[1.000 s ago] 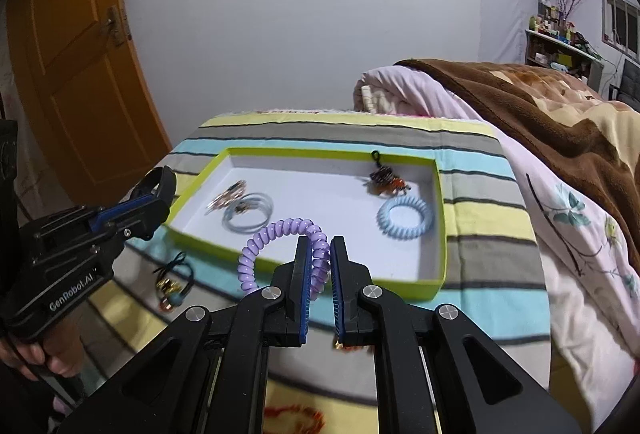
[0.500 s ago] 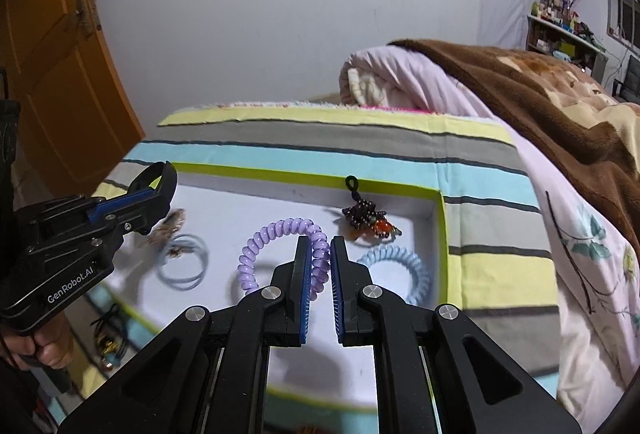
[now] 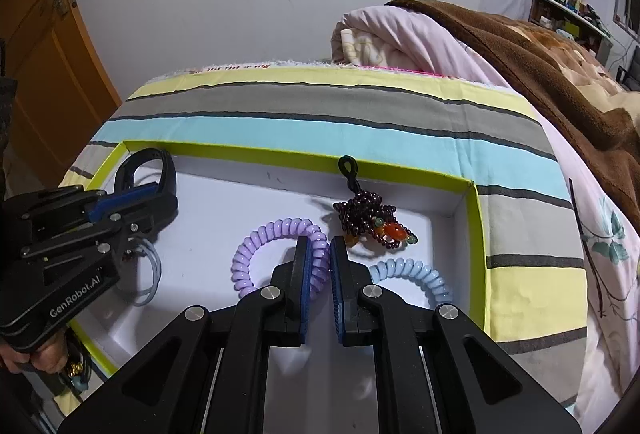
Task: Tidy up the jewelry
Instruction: 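Carry lilac coil (right tool) and black band (left tool) into the box, open both, then withdraw both tools from the box toward the gold pendant and red cord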
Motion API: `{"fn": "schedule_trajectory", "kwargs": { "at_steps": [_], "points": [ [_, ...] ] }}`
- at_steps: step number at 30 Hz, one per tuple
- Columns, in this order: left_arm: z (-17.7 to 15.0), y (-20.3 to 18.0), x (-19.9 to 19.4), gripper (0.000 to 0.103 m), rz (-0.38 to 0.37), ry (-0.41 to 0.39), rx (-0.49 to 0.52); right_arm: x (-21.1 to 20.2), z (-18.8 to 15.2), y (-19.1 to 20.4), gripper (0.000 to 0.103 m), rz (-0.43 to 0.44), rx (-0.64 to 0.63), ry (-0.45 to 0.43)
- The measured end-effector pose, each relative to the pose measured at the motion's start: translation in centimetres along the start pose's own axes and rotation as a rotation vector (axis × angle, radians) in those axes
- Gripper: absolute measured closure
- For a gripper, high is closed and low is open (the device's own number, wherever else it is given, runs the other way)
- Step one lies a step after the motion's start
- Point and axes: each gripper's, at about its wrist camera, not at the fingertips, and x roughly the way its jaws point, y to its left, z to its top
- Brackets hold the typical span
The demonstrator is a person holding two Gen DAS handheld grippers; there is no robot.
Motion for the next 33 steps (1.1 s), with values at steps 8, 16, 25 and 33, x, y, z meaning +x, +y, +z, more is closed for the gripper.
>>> {"fn": "schedule_trajectory", "kwargs": {
  "at_steps": [8,16,25,33],
  "points": [
    [0.1,0.5,-0.4,0.083,-0.039,-0.009,-0.020,-0.6,0.0,0.6,0.081,0.003,-0.020,-0.014],
    [-0.1,0.2,-3.7,0.074,-0.070,-0.080,-0.017,-3.4,-0.4,1.2,0.080,0.014,-0.030,-0.066],
    [-3.0,0.8,-9.9,0.074,-0.057,-0.183,-0.022,-8.9,-3.0,2.3,0.080,0.061,-0.036,-0.140],
    [-7.1,2.0,-14.0,0.074,-0.013,-0.230,-0.073,-12.8,-7.6,3.8,0.080,0.114,-0.050,-0.165]
  ]
}}
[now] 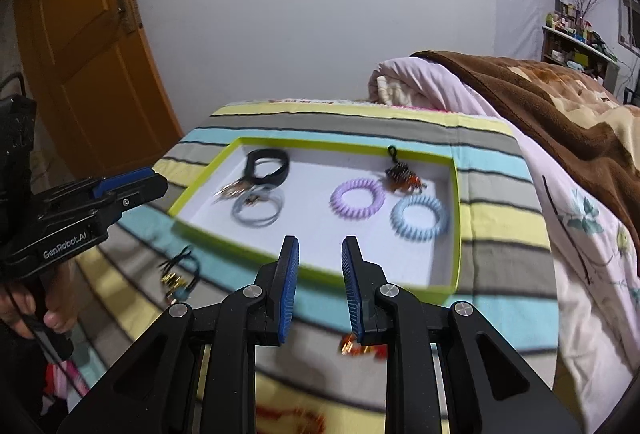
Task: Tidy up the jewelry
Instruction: 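Withdraw both tools from the box toward the gold pendant and red cord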
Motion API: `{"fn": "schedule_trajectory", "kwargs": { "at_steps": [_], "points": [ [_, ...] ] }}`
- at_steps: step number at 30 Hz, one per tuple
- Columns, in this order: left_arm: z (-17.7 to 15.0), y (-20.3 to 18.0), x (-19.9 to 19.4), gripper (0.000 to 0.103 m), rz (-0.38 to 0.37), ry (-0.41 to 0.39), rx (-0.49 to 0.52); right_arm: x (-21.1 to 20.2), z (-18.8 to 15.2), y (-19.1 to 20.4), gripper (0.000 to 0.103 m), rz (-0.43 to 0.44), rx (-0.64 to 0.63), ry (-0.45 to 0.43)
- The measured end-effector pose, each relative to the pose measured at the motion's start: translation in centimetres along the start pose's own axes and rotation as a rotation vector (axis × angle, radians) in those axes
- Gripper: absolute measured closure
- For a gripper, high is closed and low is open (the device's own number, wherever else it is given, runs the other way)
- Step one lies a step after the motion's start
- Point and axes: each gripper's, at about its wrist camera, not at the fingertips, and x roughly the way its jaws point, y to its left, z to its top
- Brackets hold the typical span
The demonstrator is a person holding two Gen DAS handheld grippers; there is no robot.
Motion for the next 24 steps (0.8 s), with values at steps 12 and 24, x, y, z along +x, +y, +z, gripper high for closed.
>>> {"fn": "schedule_trajectory", "kwargs": {
  "at_steps": [12,24],
  "points": [
    [-4.8,-0.5,-2.6,0.074,-0.009,0.016,-0.006,-2.5,-4.3,0.5,0.080,0.024,0.017,0.018],
    [-7.9,-1.0,-2.4,0.074,-0.019,0.060,-0.032,-3.3,-6.3,-0.2,0.080,0.028,0.052,0.033]
  ]
}}
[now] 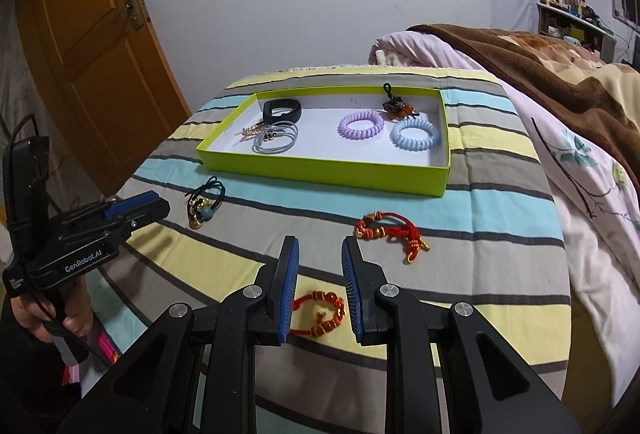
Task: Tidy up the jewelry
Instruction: 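Withdraw both tools from the box toward the gold pendant and red cord, then grasp the gold teal-bead pendant with the left tool while the right tool grasps the red cord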
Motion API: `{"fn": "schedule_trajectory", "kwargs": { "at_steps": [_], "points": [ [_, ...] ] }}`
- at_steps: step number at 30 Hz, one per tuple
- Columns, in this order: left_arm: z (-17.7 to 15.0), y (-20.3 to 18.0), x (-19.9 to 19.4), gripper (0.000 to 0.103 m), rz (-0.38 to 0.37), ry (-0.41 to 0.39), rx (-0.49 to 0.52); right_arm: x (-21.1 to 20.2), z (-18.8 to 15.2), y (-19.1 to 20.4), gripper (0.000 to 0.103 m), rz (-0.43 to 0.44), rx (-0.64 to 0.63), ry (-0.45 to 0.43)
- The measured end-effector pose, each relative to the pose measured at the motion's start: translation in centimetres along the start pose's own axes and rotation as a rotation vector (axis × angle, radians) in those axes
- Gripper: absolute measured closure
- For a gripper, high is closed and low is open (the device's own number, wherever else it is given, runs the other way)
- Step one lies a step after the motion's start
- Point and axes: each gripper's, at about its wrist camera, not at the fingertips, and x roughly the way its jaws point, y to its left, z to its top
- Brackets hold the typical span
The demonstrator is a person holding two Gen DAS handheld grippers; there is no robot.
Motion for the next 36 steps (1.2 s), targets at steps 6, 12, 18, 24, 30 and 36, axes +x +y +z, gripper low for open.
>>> {"fn": "schedule_trajectory", "kwargs": {
  "at_steps": [6,12,18,24,30,36],
  "points": [
    [-0.7,-0.1,0.4,0.074,-0.003,0.016,-0.006,0.3,-0.5,0.0,0.080,0.009,0.002,0.016],
    [-0.3,-0.2,1.4,0.074,0.006,0.034,0.000,0.6,-0.6,-0.2,0.080,0.007,0.008,0.020],
    [0.4,0.1,2.8,0.074,0.019,0.056,-0.002,0.8,-0.5,-0.6,0.080,0.001,0.010,0.023],
    [0.6,0.3,3.9,0.074,0.020,0.089,-0.011,0.9,-0.4,-0.7,0.080,0.001,0.012,0.025],
    [0.8,0.4,4.6,0.074,0.023,0.114,-0.021,1.1,-0.3,-0.8,0.080,0.003,0.011,0.026],
    [1.1,0.6,4.9,0.074,0.027,0.118,-0.034,1.2,-0.3,-0.8,0.080,0.003,0.011,0.026]
  ]
}}
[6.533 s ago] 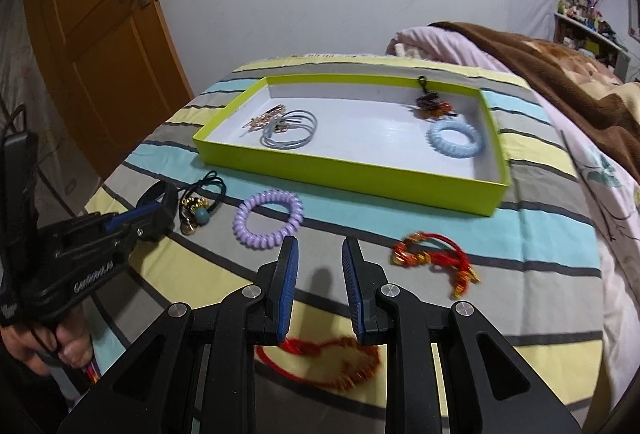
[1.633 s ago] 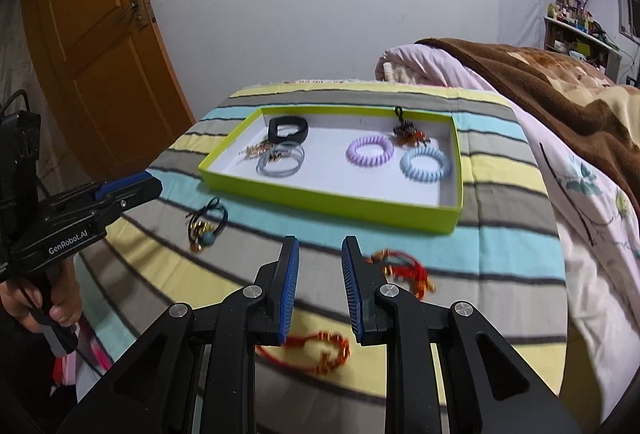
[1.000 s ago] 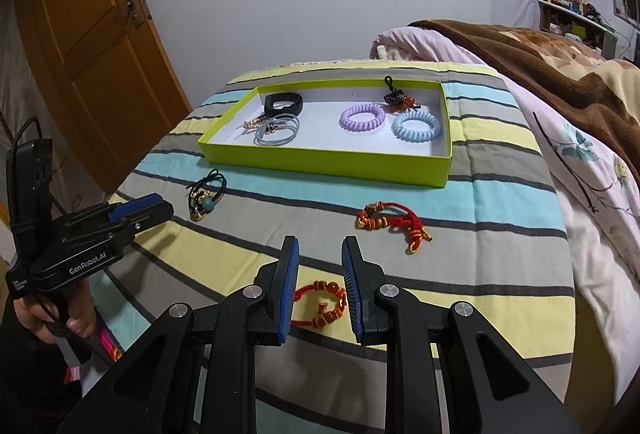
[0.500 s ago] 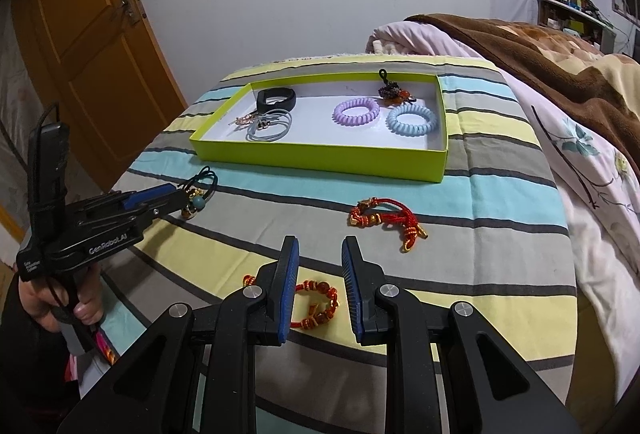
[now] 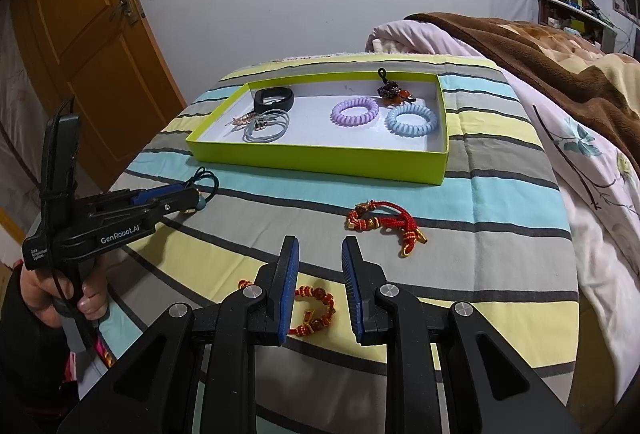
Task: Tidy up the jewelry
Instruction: 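Grasp the gold teal-bead pendant with the left tool while the right tool grasps the red cord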
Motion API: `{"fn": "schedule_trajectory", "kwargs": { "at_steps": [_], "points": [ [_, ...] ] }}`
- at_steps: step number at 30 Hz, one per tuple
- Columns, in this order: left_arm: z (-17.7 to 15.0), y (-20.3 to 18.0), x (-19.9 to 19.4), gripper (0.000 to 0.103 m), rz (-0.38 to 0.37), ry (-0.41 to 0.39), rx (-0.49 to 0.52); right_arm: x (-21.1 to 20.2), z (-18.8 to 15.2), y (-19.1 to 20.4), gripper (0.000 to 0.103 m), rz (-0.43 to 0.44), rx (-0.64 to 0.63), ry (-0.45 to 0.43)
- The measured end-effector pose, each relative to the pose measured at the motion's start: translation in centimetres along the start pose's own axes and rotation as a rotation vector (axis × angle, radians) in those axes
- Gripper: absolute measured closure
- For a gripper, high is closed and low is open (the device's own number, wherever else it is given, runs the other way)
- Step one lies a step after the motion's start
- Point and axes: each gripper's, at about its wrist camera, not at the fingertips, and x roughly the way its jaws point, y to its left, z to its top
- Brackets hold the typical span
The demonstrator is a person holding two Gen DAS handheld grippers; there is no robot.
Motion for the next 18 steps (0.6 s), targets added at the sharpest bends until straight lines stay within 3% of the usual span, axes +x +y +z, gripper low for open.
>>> {"fn": "schedule_trajectory", "kwargs": {
  "at_steps": [3,7,13,18],
  "points": [
    [0.13,0.00,0.54,0.067,0.003,0.019,0.002,0.12,0.03,-0.11,0.080,-0.002,0.004,0.000],
    [0.09,-0.60,0.92,0.067,0.024,0.034,0.032,0.29,0.13,-0.48,0.080,-0.004,0.008,0.001],
    [0.19,0.03,0.82,0.081,0.019,0.028,-0.002,0.34,0.14,-0.59,0.080,-0.004,0.009,0.002],
    [0.15,0.30,0.76,0.081,-0.020,0.027,-0.011,0.51,0.10,-0.67,0.080,-0.004,0.010,0.007]
  ]
}}
